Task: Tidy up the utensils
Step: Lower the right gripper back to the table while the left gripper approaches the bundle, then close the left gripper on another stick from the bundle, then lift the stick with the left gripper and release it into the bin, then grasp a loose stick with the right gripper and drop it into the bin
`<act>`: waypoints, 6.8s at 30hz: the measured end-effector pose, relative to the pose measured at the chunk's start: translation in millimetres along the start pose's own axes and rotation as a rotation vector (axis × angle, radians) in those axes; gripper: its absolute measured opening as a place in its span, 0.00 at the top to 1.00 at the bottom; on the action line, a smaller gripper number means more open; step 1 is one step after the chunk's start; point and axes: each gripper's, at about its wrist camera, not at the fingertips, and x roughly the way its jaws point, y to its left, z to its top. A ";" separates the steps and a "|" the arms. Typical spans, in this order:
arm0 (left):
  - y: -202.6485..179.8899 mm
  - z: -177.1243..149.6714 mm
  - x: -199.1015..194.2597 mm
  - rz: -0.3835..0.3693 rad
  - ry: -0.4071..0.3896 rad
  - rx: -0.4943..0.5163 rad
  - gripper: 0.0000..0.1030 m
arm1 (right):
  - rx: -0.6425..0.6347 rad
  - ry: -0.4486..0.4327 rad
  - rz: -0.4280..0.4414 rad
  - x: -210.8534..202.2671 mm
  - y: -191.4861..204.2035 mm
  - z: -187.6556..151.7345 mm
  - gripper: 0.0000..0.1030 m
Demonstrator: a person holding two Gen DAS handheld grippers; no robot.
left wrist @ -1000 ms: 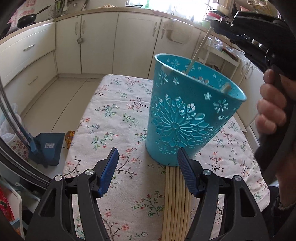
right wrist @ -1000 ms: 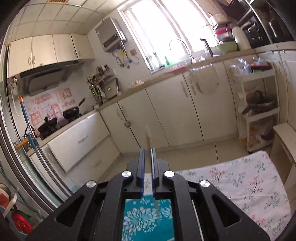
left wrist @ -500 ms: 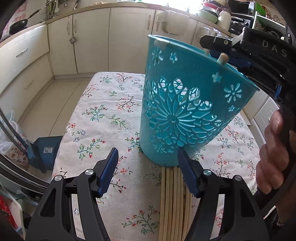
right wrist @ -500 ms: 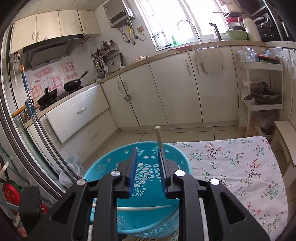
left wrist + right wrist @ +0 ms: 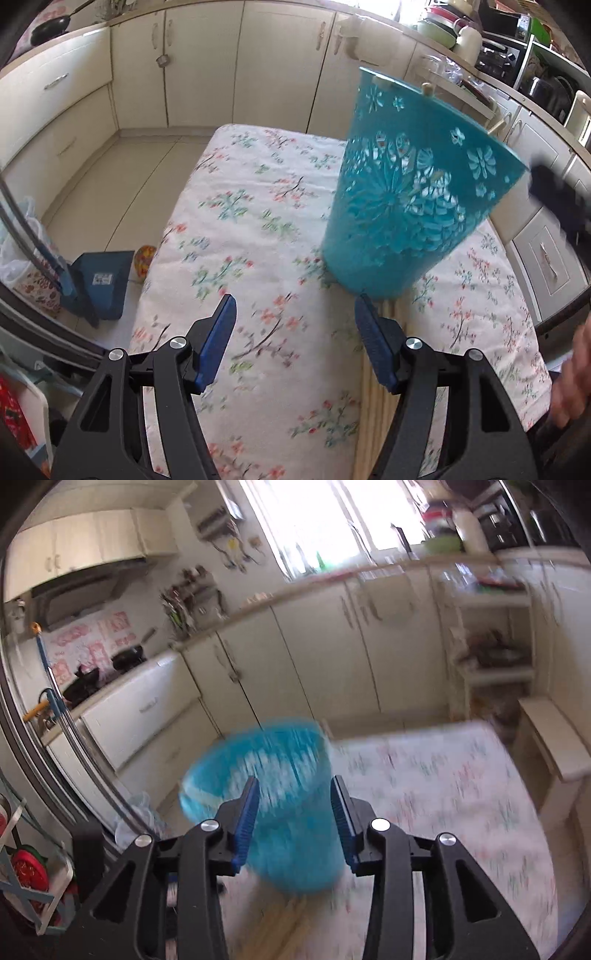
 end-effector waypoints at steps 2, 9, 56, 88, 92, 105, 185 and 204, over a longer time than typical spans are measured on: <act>6.8 -11.5 -3.7 0.008 0.021 -0.007 0.39 | 0.003 0.127 -0.015 8.4 -0.8 -33.3 0.70; 3.0 -39.2 -8.9 0.002 0.068 0.014 0.38 | 0.010 0.306 -0.032 38.5 9.1 -94.6 0.82; -50.0 -34.6 36.5 0.089 0.100 0.212 0.51 | -0.299 0.315 -0.122 39.9 4.1 -99.9 0.85; 3.1 -22.1 -20.0 -0.152 0.135 0.057 0.95 | -0.221 0.281 -0.048 36.8 -12.1 -99.4 0.91; 7.7 -8.7 -53.8 -0.197 0.071 0.030 0.95 | -0.222 0.278 -0.050 36.0 -12.4 -99.9 0.91; -24.2 80.1 -160.9 -0.262 -0.309 0.050 0.95 | -0.206 0.274 -0.039 36.5 -15.8 -99.7 0.91; 30.2 -33.6 -85.0 0.009 -0.229 -0.144 0.18 | -0.009 -0.361 0.152 23.5 48.8 139.3 0.95; 35.1 -37.4 -93.4 -0.004 -0.233 -0.175 0.18 | -0.098 -0.270 0.090 -18.9 39.6 84.4 0.78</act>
